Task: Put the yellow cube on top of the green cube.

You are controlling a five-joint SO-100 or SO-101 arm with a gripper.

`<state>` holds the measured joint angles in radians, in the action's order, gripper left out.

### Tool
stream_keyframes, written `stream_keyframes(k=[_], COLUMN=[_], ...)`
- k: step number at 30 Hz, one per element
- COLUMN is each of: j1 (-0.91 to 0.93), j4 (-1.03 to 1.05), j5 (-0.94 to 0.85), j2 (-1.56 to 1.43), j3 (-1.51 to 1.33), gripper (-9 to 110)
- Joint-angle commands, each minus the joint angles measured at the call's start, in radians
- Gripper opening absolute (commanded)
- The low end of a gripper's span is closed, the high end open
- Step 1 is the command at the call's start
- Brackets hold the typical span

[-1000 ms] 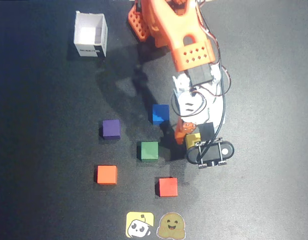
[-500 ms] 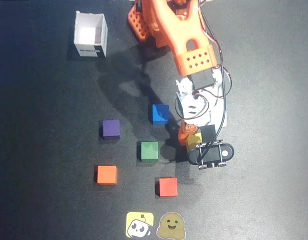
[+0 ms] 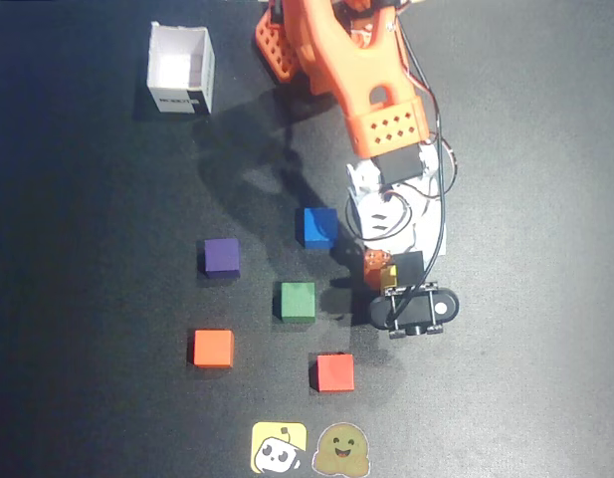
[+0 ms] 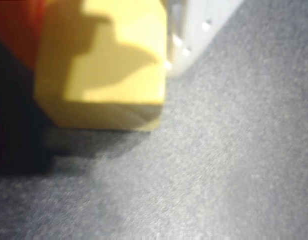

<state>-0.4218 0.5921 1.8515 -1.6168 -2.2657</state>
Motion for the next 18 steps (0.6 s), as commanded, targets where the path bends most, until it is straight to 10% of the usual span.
stream_keyframes(k=[1, 18], j1=[0.018, 0.166], j4=[-0.012, 0.345], j5=[0.006, 0.034], j2=[-0.009, -0.195], j3=[0.003, 0.207], gripper=[6, 6])
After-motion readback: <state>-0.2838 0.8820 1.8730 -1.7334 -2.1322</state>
